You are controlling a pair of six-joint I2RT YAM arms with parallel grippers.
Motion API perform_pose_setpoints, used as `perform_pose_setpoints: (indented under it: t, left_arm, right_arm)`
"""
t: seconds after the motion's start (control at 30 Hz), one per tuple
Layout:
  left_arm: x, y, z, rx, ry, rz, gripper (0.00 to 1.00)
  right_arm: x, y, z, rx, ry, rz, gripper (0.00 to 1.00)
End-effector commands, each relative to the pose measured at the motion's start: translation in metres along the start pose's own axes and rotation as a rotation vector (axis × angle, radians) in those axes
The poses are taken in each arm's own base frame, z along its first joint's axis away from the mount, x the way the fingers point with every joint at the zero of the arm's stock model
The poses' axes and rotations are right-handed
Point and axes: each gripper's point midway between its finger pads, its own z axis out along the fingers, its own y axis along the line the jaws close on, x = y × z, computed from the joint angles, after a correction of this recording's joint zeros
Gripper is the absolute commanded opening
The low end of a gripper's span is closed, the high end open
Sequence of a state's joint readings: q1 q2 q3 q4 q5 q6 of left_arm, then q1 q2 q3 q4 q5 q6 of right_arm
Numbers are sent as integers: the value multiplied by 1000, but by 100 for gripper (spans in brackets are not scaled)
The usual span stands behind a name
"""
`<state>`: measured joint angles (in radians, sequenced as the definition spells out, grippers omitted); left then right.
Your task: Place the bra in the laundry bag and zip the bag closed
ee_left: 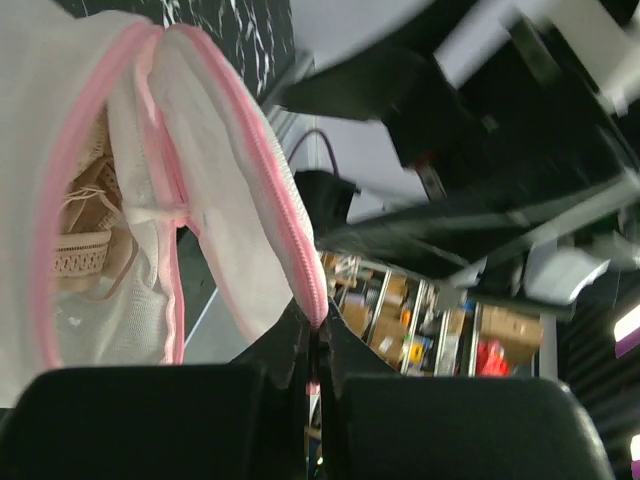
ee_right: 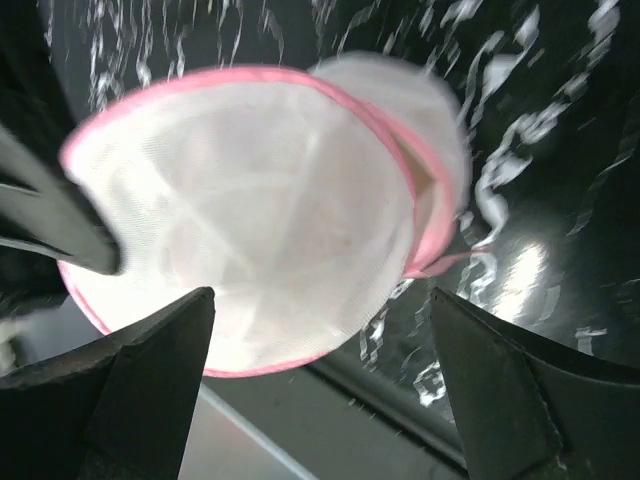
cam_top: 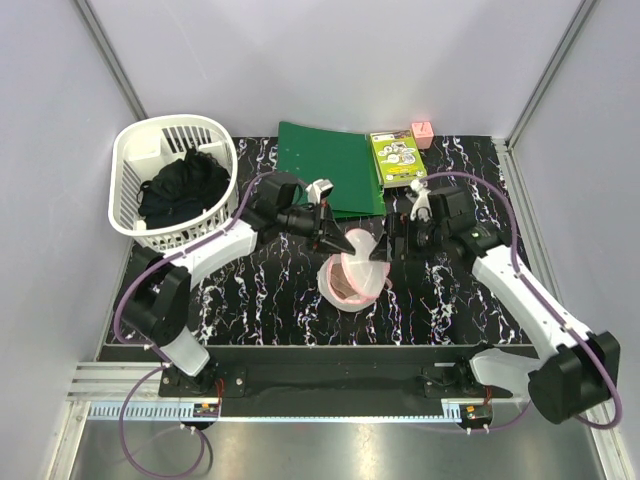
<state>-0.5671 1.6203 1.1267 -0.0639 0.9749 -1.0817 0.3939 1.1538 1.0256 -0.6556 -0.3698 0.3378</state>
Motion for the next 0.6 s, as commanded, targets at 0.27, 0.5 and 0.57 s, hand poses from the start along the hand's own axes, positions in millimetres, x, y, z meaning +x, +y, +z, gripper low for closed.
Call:
perform_pose_setpoints:
  t: [0.27, 0.5, 0.57]
  left_arm:
    - [28, -2, -45, 250, 265, 316, 0]
    - [24, -9, -45, 325, 338, 346, 0]
    - [23, -10, -46, 333, 342, 351, 0]
  right_arm:
    - [53, 32, 25, -370, 190, 130, 98]
    - [53, 33, 28, -418, 159, 67, 92]
    - [50, 37, 29, -440, 149, 71, 90]
